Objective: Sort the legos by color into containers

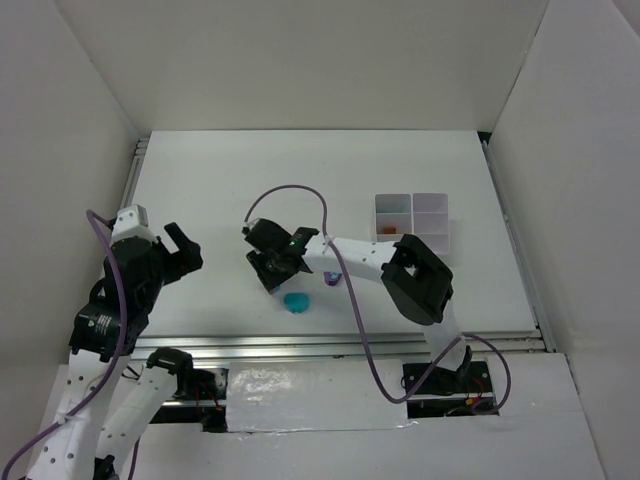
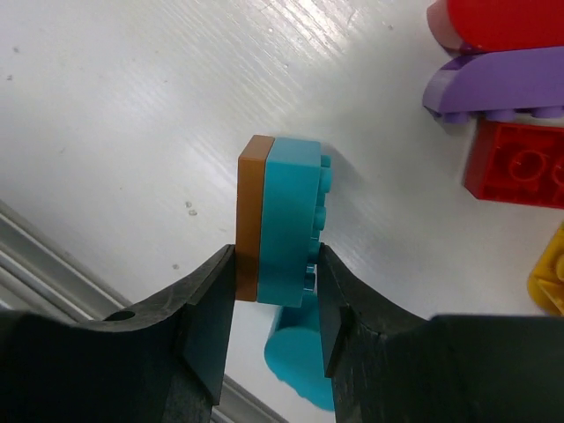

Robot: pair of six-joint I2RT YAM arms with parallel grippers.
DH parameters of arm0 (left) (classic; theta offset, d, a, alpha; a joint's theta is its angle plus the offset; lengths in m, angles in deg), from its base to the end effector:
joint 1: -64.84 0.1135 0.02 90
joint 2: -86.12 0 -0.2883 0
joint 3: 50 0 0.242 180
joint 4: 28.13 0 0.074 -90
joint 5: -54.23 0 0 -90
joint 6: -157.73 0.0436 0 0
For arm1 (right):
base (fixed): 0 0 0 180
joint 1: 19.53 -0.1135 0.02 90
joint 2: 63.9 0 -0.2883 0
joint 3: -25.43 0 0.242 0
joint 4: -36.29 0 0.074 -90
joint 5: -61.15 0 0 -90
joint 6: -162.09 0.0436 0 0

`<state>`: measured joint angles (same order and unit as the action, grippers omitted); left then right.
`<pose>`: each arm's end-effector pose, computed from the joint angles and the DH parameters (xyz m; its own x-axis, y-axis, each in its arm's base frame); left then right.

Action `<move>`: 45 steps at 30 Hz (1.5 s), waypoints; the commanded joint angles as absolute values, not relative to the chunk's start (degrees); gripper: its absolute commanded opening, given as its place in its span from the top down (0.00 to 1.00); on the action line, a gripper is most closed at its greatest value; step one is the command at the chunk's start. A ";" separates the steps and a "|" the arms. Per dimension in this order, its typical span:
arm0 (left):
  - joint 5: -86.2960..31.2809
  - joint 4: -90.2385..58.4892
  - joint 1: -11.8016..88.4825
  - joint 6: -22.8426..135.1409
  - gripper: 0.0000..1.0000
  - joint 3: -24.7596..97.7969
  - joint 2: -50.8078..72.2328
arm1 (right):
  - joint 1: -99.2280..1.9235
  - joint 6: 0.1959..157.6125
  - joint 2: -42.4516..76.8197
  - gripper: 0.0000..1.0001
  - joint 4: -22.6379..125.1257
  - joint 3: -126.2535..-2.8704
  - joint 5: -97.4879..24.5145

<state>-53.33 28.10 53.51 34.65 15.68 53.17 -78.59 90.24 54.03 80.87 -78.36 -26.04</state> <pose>0.0885 -0.0043 0.3551 -0.2818 -0.4743 -0.8341 -0.2838 0.8716 -0.3997 0.2336 0.3855 0.2086 -0.6803 -0.5298 -0.5064 -0.6647 0.7371 0.1219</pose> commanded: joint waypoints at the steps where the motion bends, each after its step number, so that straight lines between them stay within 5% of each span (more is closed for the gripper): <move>1: -52.03 25.69 53.77 35.47 0.01 17.35 53.16 | -78.94 91.42 46.94 1.00 75.44 -76.65 -25.07; 10: -25.77 20.35 53.77 23.27 0.02 13.75 49.21 | -78.94 94.67 27.52 1.00 60.94 -58.90 -31.21; 25: -5.82 2.07 53.68 14.56 0.05 5.31 46.04 | -80.61 97.75 21.79 1.00 61.63 -61.78 -32.10; 30: -2.29 -0.59 53.68 14.11 0.27 3.46 45.43 | -80.61 98.10 21.80 1.00 61.90 -63.11 -30.52; 33: -2.02 -0.59 53.76 14.55 0.30 3.20 45.34 | -80.70 98.19 20.92 1.00 61.98 -63.37 -29.55; 40: 0.09 -3.31 53.68 15.26 0.97 3.20 44.02 | -80.78 98.72 20.48 1.00 60.85 -62.85 -31.83; 45: 1.67 -6.73 53.68 15.17 1.00 2.06 43.93 | -80.96 98.90 18.81 1.00 59.09 -61.09 -33.42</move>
<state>-3.15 0.01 54.01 15.39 2.39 43.79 -79.91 98.26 22.10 64.82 -60.72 -30.06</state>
